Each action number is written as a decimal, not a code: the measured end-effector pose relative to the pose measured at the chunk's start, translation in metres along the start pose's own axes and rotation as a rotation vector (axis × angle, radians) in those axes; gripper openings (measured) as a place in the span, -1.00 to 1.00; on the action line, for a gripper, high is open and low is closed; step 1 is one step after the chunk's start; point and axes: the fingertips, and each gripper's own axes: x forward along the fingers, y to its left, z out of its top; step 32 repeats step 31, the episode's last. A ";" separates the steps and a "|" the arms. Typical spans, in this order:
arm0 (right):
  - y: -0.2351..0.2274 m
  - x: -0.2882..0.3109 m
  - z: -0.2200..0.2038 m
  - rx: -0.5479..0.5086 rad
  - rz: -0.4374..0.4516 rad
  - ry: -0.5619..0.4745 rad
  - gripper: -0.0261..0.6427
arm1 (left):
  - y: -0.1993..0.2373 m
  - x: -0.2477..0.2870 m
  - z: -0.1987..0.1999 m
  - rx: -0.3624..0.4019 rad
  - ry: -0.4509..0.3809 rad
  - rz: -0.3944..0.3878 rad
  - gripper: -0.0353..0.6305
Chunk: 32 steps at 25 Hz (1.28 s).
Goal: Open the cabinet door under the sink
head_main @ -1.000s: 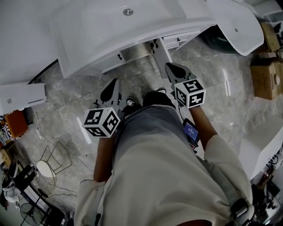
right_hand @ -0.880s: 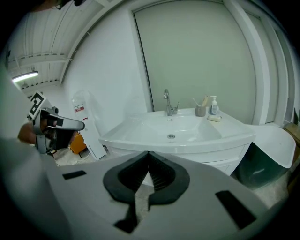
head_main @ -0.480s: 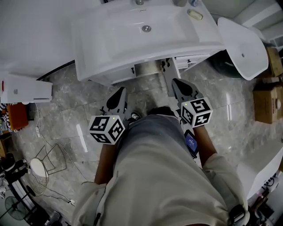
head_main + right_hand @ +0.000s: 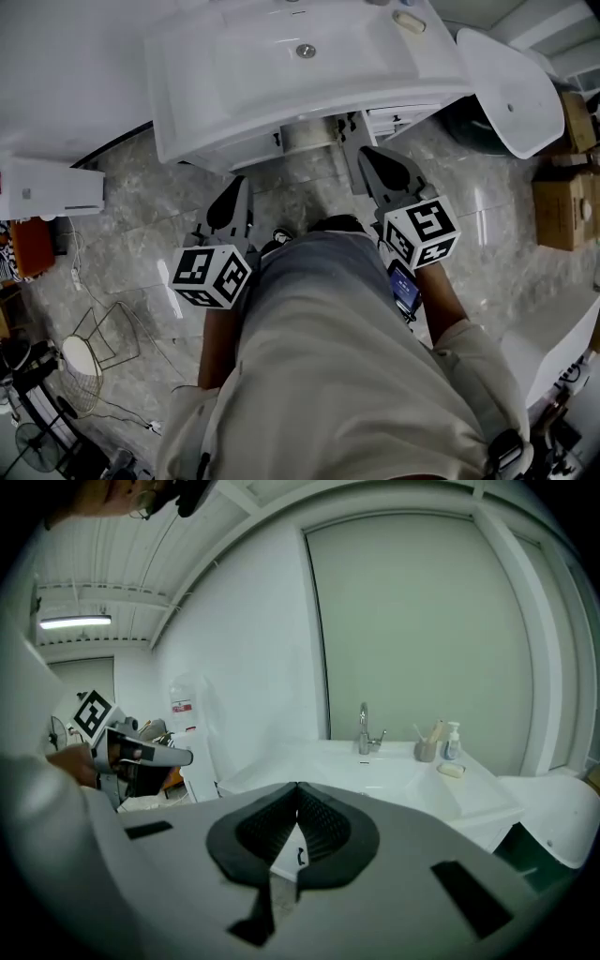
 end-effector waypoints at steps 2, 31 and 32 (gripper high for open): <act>0.005 -0.004 0.007 -0.017 0.008 -0.014 -0.89 | -0.001 -0.003 0.001 0.001 -0.003 0.001 -0.90; 0.055 -0.015 -0.016 -0.024 0.019 0.041 -0.89 | 0.024 -0.046 -0.047 -0.091 0.065 0.026 -0.90; 0.055 -0.015 -0.016 -0.024 0.019 0.041 -0.89 | 0.024 -0.046 -0.047 -0.091 0.065 0.026 -0.90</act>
